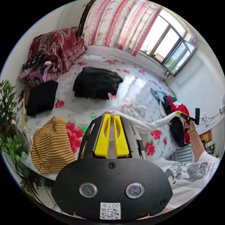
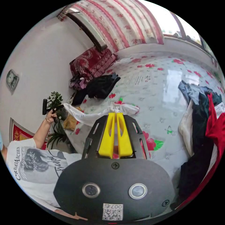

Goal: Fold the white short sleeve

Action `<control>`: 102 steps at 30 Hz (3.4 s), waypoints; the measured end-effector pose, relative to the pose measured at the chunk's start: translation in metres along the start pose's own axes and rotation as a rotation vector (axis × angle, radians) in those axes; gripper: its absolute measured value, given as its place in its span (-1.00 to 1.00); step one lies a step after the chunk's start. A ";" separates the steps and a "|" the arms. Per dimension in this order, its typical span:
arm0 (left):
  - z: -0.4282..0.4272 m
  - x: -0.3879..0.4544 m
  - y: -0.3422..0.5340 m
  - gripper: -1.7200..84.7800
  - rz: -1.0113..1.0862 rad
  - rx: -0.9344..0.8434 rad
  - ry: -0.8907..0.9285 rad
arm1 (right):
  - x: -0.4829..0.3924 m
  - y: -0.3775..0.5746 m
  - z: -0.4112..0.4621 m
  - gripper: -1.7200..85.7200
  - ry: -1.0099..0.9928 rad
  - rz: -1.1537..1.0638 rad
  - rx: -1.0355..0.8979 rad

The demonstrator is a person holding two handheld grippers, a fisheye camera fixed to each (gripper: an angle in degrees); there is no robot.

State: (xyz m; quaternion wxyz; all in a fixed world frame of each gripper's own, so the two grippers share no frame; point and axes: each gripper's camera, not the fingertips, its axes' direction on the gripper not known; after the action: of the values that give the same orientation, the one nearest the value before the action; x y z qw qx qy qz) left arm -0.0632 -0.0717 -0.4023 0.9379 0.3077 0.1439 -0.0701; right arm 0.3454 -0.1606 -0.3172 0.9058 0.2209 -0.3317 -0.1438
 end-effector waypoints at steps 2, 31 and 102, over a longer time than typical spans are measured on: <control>-0.062 0.024 -0.031 -0.97 0.072 0.143 -0.004 | -0.022 -0.027 -0.067 -0.97 0.000 -0.028 0.240; 0.148 -0.072 0.362 -0.97 -0.194 -0.579 0.030 | 0.132 0.364 0.008 -0.97 -0.227 0.711 -0.286; 0.289 -0.018 0.335 -0.75 0.153 -0.443 -0.129 | 0.136 0.263 0.109 -0.84 0.228 0.454 -0.370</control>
State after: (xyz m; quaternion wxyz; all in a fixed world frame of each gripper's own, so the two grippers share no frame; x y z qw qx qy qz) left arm 0.0586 0.0252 0.0122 0.9923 0.0995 0.0719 0.0148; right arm 0.4036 -0.0226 -0.0397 0.9710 -0.0127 -0.2369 0.0299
